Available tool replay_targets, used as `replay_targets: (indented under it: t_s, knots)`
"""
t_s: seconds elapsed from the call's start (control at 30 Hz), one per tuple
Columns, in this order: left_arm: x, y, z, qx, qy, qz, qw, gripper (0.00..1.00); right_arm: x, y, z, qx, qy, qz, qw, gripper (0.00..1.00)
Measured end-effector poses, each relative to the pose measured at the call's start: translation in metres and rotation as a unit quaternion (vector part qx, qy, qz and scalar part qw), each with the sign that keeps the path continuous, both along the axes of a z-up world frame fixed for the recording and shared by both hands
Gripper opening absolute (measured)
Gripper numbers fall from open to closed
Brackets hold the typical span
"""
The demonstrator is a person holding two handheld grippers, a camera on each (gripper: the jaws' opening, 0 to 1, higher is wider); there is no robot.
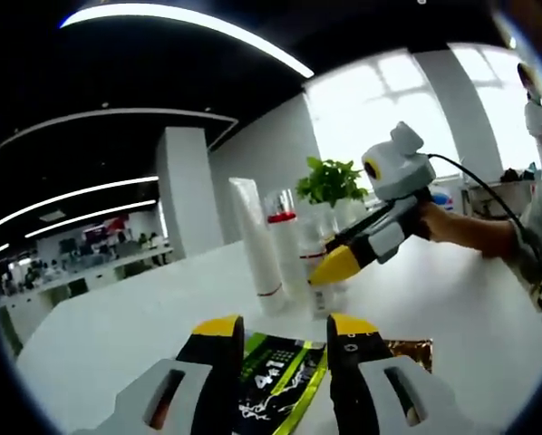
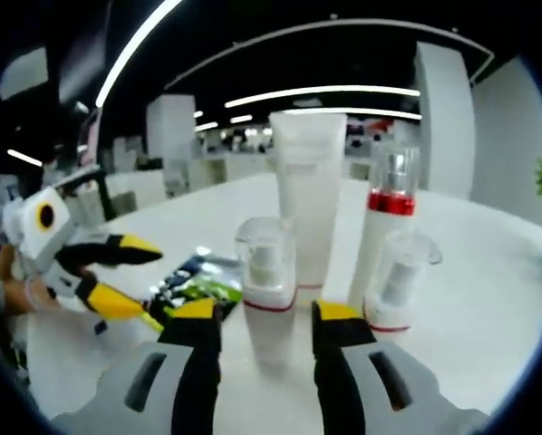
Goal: Arrange the skincare products in the storage area until every visible bottle or jar stands upright without overlapping.
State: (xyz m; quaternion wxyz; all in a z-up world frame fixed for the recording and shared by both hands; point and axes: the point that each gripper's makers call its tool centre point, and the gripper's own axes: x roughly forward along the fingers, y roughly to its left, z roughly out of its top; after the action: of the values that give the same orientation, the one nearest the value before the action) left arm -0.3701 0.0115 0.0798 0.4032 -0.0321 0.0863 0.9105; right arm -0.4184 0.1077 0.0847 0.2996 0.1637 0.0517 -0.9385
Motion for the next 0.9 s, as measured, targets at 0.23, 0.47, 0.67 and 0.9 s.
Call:
replay_targets:
  t_s: [0.23,0.47,0.67,0.9]
  knots:
    - [0.000,0.000,-0.001,0.006,-0.006,0.000,1.0000,0.40,0.008,-0.005,-0.014,0.001,-0.042,0.016,0.9990,0.52]
    - [0.000,0.000,0.000,0.011,-0.008,0.002,0.9999,0.43,0.012,-0.002,-0.018,0.006,-0.054,0.016,0.9984,0.52]
    - [-0.001,0.000,-0.002,0.011,-0.011,0.002,0.9999,0.43,0.021,-0.003,-0.027,0.015,-0.074,0.021,0.9969,0.50]
    - [-0.001,-0.001,-0.002,0.011,-0.012,0.003,0.9999,0.43,0.028,0.005,-0.042,0.053,-0.078,0.007,0.9955,0.47]
